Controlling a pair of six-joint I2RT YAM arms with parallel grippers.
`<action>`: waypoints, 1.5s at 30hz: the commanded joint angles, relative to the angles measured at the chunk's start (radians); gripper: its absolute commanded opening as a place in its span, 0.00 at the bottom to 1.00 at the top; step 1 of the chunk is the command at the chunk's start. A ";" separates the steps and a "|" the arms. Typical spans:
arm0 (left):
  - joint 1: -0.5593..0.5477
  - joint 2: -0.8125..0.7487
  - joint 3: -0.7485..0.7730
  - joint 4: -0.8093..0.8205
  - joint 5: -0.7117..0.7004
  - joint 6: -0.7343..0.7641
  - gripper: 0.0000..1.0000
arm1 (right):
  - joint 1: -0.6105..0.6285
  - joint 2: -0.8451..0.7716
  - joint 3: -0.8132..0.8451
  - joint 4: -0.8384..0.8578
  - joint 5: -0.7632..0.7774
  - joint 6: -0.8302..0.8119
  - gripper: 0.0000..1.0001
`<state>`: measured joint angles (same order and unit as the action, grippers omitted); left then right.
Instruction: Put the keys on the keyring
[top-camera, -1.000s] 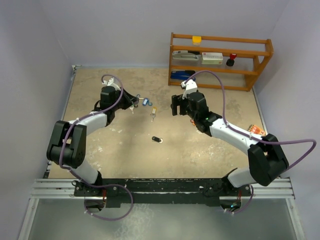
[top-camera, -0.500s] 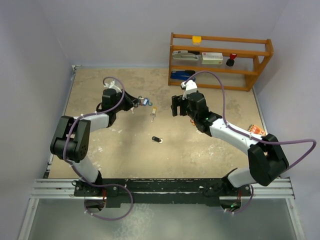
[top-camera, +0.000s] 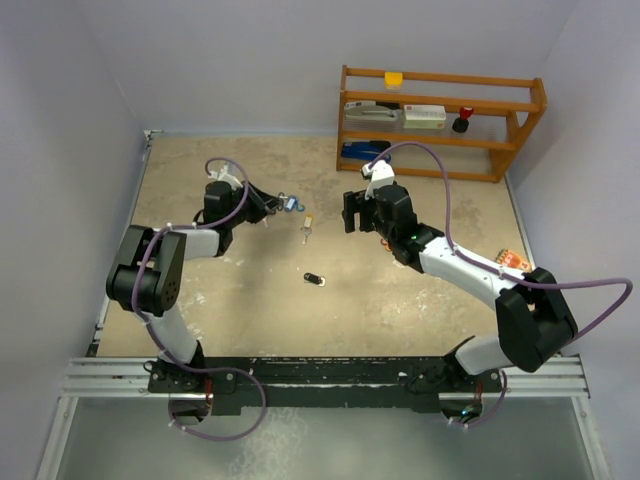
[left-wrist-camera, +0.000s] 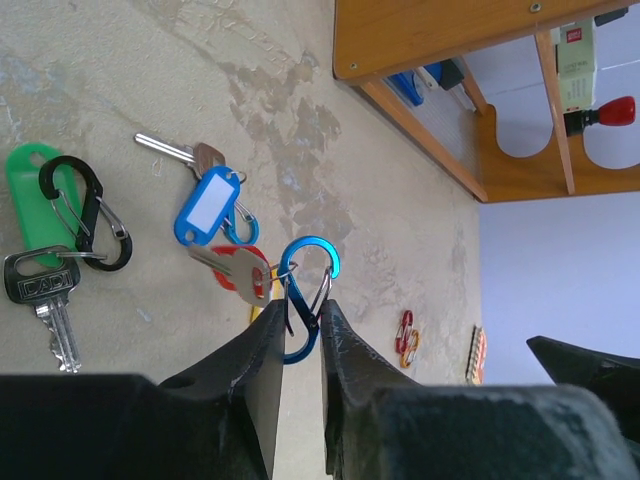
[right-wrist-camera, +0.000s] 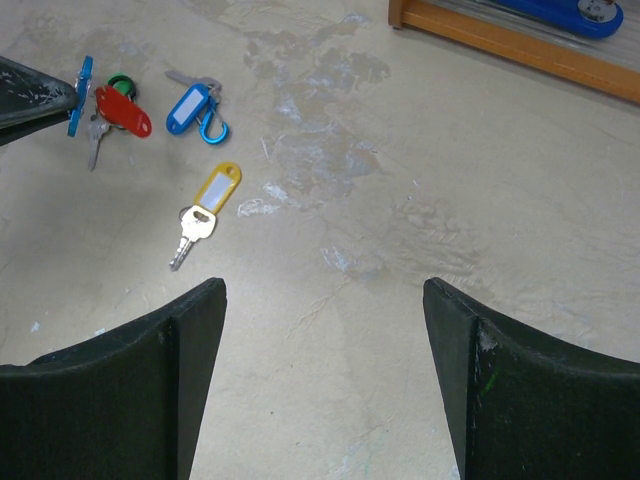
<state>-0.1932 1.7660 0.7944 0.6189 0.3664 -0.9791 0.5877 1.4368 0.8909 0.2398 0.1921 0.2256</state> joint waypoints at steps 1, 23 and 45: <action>0.012 0.001 -0.004 0.081 0.024 -0.015 0.18 | -0.004 -0.022 -0.004 0.018 0.009 0.010 0.83; 0.021 -0.018 0.018 0.019 0.039 -0.013 0.39 | -0.003 -0.021 -0.003 0.018 0.004 0.012 0.83; 0.019 -0.080 0.129 -0.383 -0.102 0.160 0.65 | -0.004 -0.014 -0.002 0.021 -0.002 0.015 0.83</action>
<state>-0.1787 1.7569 0.8707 0.3008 0.3267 -0.8928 0.5877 1.4368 0.8909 0.2375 0.1913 0.2295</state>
